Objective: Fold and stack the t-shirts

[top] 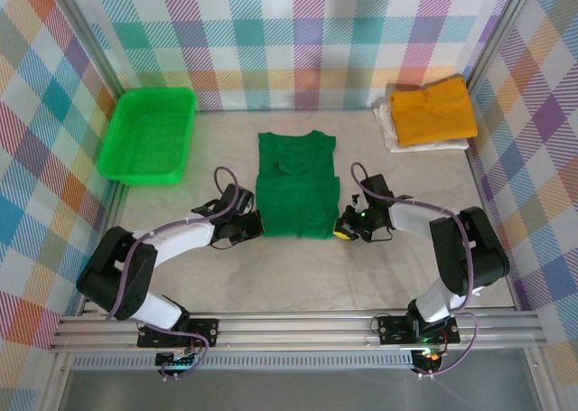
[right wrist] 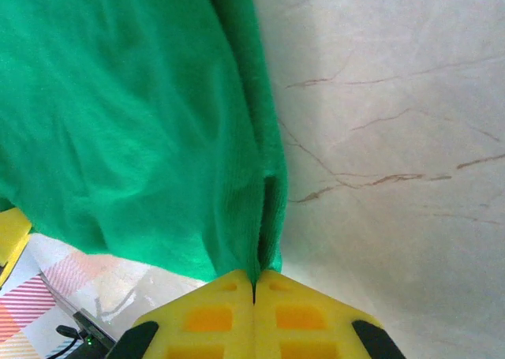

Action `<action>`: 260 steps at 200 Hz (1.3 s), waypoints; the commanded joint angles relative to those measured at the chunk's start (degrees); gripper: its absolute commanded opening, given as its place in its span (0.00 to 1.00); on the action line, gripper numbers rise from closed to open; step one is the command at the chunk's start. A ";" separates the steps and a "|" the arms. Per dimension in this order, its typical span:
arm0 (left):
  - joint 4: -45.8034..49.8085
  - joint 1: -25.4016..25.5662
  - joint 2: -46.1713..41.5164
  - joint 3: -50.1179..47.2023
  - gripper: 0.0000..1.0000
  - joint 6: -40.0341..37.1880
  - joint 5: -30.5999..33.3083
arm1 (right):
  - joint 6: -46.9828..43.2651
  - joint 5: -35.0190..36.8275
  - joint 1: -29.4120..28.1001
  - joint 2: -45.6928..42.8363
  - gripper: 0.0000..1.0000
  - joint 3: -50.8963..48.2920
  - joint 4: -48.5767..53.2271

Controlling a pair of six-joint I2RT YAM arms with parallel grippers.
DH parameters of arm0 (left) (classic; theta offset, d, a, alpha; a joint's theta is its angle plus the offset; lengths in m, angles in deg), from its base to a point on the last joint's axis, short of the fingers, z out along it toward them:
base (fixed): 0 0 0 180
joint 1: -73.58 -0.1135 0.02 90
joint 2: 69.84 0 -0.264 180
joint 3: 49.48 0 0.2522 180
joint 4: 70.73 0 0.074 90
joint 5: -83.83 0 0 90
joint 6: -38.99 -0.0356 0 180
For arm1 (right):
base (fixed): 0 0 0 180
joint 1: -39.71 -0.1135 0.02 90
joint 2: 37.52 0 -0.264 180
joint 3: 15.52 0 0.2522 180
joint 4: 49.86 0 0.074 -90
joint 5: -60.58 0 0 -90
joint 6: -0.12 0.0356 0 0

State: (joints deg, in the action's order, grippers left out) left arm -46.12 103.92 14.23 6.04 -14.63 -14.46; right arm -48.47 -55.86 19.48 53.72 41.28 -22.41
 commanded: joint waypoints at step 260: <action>9.28 -10.26 4.58 26.27 0.00 -14.45 -0.82 | -9.09 9.06 2.50 7.71 0.00 37.22 16.04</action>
State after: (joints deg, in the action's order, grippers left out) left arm -34.62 94.83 14.38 27.35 -24.31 -13.21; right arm -56.01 -46.55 20.79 57.20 74.83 -5.01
